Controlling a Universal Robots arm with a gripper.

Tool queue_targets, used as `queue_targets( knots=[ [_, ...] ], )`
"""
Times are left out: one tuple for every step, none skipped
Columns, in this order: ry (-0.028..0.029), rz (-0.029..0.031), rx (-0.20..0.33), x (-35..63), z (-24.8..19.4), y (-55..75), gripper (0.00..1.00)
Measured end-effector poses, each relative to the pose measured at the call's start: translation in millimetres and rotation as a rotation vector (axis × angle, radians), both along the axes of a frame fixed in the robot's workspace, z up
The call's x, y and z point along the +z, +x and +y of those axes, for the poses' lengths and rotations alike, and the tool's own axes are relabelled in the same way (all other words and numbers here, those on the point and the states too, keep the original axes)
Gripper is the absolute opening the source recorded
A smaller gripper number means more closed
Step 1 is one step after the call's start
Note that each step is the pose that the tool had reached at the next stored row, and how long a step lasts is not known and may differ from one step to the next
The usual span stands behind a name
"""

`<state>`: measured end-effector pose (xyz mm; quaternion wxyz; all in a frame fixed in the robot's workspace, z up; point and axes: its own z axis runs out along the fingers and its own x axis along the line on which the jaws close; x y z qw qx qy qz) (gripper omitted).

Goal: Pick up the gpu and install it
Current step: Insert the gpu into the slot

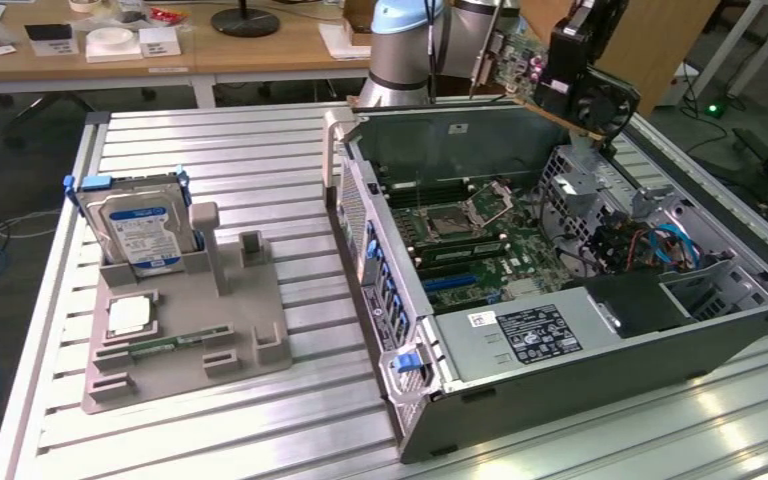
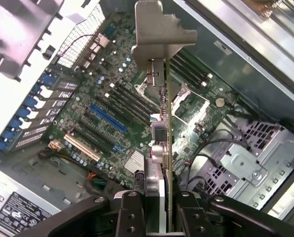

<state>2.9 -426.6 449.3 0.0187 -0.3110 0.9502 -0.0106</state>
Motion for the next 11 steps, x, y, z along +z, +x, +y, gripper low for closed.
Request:
queue_targets(
  knots=[
    [0.0000,0.0000,0.015,0.0,0.0,0.0,0.28],
    [0.0000,0.0000,0.029,0.0,0.0,0.0,0.28],
    [0.0000,0.0000,0.044,0.0,0.0,0.0,0.28],
    [0.0000,0.0000,0.059,0.0,0.0,0.0,0.28],
    [0.0000,0.0000,0.074,0.0,0.0,0.0,0.28],
    [0.0000,0.0000,0.089,0.0,0.0,0.0,0.28],
    [0.0000,0.0000,0.105,0.0,0.0,0.0,0.28],
    [0.0000,0.0000,0.120,0.0,0.0,0.0,0.28],
    [0.0000,0.0000,0.134,0.0,0.0,0.0,0.28],
    [0.0000,0.0000,0.148,0.0,0.0,0.0,0.28],
    [0.0000,0.0000,0.162,0.0,0.0,0.1,0.28]
  ],
)
